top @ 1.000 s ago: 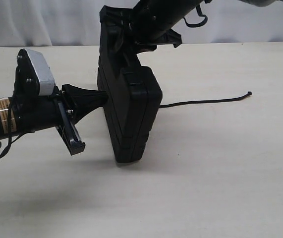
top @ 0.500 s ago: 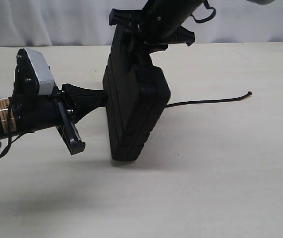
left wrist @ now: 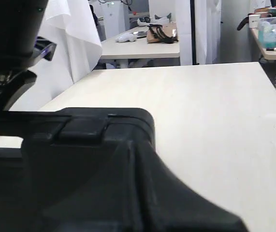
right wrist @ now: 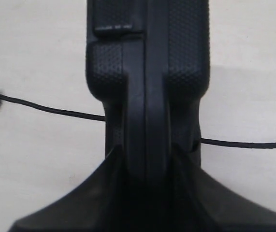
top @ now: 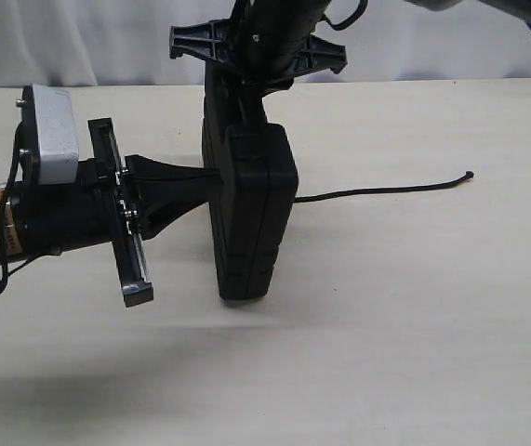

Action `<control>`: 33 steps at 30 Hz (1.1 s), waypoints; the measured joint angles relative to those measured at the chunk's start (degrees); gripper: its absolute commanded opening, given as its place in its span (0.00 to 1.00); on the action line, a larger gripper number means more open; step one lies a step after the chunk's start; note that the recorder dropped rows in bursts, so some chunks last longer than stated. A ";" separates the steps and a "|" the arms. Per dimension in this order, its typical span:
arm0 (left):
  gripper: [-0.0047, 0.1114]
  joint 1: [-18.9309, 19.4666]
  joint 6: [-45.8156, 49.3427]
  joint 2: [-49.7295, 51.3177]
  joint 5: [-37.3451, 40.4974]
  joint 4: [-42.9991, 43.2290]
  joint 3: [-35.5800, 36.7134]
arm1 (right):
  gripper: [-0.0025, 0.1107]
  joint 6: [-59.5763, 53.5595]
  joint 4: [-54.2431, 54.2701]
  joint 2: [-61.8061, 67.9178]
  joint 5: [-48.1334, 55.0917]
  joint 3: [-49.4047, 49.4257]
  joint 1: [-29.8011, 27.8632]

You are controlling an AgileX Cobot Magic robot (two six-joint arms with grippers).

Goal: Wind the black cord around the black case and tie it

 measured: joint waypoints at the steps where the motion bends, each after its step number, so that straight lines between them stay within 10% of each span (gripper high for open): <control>1: 0.04 0.00 -0.17 0.00 -0.29 0.43 0.00 | 0.06 0.24 0.00 0.24 0.00 0.00 0.00; 22: 0.04 -10.51 6.51 0.00 -1.10 -14.88 -2.85 | 0.06 0.63 0.38 0.37 0.00 0.00 0.00; 33: 0.04 -12.22 6.91 0.00 10.58 -16.60 -6.66 | 0.06 0.67 0.38 0.37 0.09 0.00 0.00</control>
